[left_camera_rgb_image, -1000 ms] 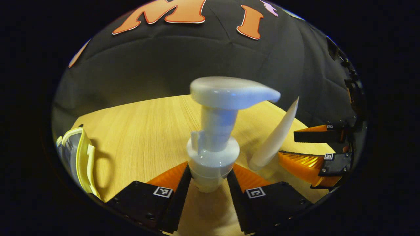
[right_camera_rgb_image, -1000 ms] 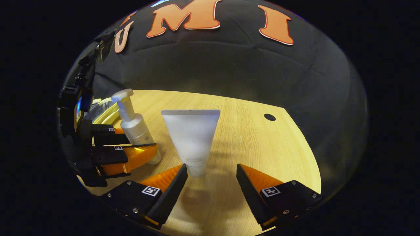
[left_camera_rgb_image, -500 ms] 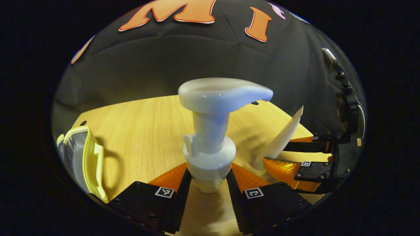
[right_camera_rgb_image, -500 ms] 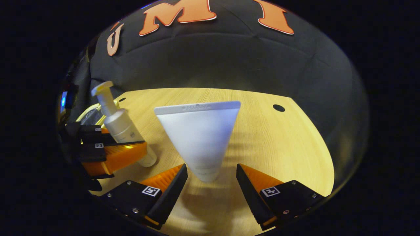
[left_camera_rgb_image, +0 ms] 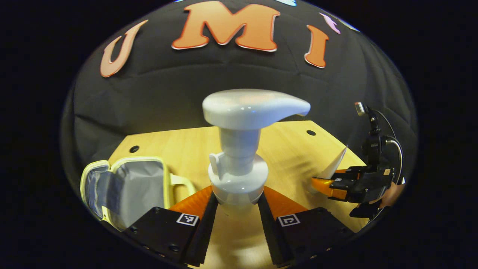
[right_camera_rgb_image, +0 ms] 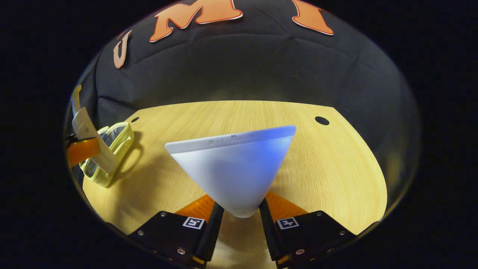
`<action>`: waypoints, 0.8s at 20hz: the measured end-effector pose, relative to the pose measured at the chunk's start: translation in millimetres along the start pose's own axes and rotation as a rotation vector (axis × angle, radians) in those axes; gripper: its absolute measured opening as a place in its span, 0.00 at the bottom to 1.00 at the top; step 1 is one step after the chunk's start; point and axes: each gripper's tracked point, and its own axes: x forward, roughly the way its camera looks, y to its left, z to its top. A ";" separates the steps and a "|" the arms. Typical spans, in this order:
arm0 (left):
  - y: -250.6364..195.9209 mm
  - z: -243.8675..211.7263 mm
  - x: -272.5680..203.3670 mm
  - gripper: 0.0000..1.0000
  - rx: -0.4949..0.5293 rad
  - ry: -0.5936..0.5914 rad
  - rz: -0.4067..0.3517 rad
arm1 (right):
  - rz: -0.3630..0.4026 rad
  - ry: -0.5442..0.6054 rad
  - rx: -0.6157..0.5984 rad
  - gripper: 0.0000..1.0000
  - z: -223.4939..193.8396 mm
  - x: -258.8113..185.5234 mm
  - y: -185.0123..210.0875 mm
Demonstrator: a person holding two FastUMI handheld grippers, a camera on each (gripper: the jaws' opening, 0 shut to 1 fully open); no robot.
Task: First open the suitcase, pack the skin care products into it, and then close the suitcase.
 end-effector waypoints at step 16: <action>195.7 -18.7 -50.8 0.62 -0.071 0.164 0.013 | -0.036 -0.037 0.034 0.49 34.2 -101.2 137.3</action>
